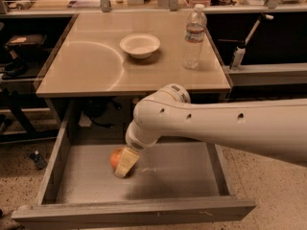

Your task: Pick orange from top drawer and place on counter

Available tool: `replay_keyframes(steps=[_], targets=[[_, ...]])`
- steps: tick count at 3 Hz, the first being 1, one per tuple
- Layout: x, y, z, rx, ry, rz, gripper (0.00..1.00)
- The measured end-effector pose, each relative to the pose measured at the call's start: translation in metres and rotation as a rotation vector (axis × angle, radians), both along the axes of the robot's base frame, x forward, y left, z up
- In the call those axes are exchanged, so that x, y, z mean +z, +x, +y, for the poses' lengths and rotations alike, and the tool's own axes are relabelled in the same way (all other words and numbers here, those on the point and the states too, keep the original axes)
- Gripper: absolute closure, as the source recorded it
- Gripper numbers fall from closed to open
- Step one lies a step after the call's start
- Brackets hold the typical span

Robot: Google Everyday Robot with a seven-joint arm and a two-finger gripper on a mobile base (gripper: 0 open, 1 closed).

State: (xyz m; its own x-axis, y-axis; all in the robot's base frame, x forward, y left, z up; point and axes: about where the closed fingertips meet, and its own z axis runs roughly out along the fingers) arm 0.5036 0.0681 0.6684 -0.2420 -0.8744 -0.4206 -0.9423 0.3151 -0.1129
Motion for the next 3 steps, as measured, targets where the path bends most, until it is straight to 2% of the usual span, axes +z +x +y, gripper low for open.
replay_keyframes(steps=[1,3], targets=[[-0.001,0.000,0.000,0.000,0.001,0.001,0.00],[-0.021,-0.014,0.039,0.047,0.071,0.039,0.00]])
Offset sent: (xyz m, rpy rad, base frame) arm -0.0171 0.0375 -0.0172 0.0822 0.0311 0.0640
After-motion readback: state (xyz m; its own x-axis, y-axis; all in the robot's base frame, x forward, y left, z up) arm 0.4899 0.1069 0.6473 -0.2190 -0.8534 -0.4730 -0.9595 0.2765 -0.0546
